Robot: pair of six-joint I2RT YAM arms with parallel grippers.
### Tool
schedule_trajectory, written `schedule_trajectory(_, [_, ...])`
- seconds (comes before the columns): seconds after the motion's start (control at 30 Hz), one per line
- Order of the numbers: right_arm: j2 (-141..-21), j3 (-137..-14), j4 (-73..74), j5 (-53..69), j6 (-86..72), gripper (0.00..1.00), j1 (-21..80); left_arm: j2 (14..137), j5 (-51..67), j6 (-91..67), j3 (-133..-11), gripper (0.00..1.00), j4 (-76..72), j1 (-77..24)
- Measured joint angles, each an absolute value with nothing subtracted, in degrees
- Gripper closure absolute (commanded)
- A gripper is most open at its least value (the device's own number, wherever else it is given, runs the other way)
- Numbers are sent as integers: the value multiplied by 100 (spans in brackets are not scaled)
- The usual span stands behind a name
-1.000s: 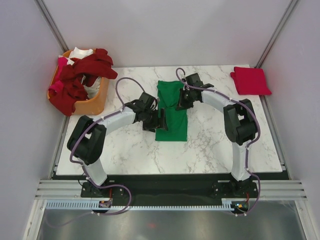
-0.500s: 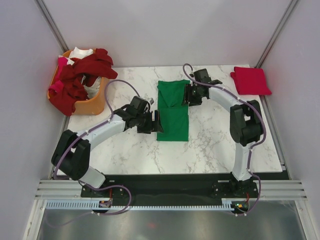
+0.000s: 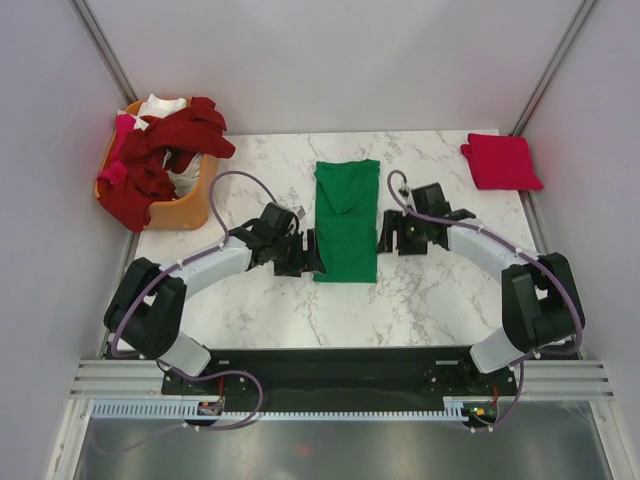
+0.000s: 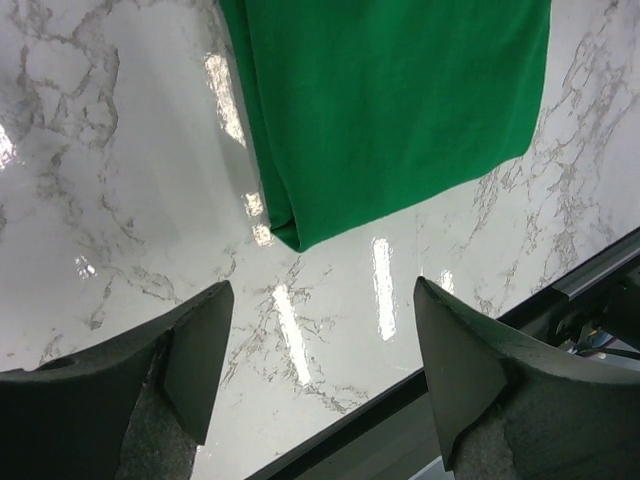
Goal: Fold and stack the t-shirts
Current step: Fold the tshirt
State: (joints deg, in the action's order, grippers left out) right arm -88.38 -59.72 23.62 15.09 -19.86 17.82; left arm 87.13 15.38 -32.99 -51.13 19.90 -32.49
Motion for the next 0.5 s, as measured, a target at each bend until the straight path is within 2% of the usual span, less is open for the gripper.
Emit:
schedule_trajectory(0.13, [-8868,-4880,2300,1944,-2165,26,1782,8851,1610,-3387,-5113,20,1721,-3249])
schedule_trajectory(0.5, [-8971,-4338,1299,2569,-2499,33,1942,9155,1719,-3577,-4733,25,1170,-3249])
